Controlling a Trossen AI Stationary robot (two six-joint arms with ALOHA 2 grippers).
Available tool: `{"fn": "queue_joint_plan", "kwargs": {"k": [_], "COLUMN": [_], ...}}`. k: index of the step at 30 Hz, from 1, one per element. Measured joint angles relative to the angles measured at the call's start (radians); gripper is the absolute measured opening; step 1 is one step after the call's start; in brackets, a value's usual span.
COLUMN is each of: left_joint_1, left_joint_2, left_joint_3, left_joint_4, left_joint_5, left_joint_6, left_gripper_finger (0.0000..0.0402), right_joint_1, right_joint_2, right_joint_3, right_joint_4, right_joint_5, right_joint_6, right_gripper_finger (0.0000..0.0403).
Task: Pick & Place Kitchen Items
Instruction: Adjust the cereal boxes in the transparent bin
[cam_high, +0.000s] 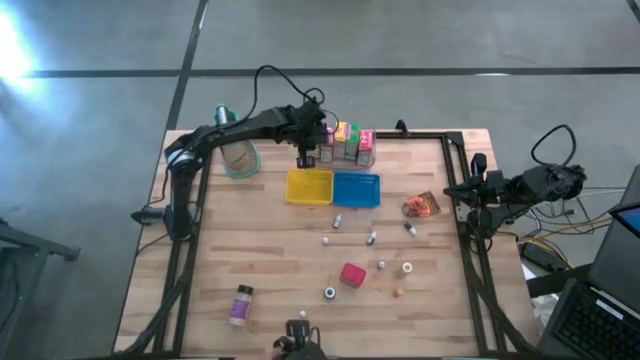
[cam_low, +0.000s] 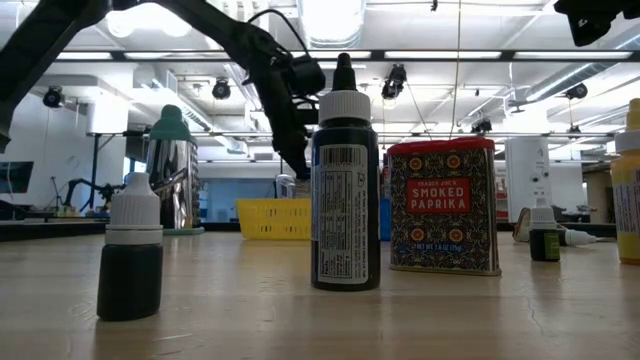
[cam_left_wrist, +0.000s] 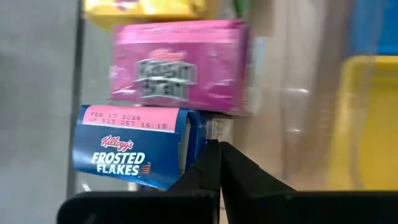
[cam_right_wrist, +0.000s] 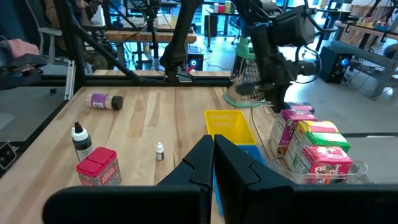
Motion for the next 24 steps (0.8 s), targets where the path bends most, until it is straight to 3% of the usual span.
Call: {"fn": "queue_joint_plan", "kwargs": {"k": [5,8,13,19,24], "left_joint_1": [-0.003,-0.014,-0.041,-0.066,-0.065], "left_joint_2": [0.003,0.003,-0.003,0.012,0.021], "left_joint_3": [0.0,0.017,0.037,0.035,0.035], "left_joint_4": [-0.049,-0.124,-0.092,-0.027,0.011], "left_joint_5": [0.05,0.134,0.252,0.244,0.151], "left_joint_6": [-0.001,-0.002,0.031,0.056,0.059], "left_gripper_finger": [0.0001,0.0001,0.0001,0.0001,0.0], "right_joint_1": [0.0,0.0,0.0,0.0,0.0], "right_joint_2": [0.0,0.0,0.0,0.0,0.0], "right_joint_3": [0.0,0.0,0.0,0.0,0.0], "right_joint_4": [0.0,0.0,0.0,0.0,0.0], "right_joint_5": [0.0,0.0,0.0,0.0,0.0], "right_joint_6": [0.0,0.0,0.0,0.0,0.0], "right_gripper_finger": [0.0008,0.0008,0.0008,0.0008,0.0008]}}
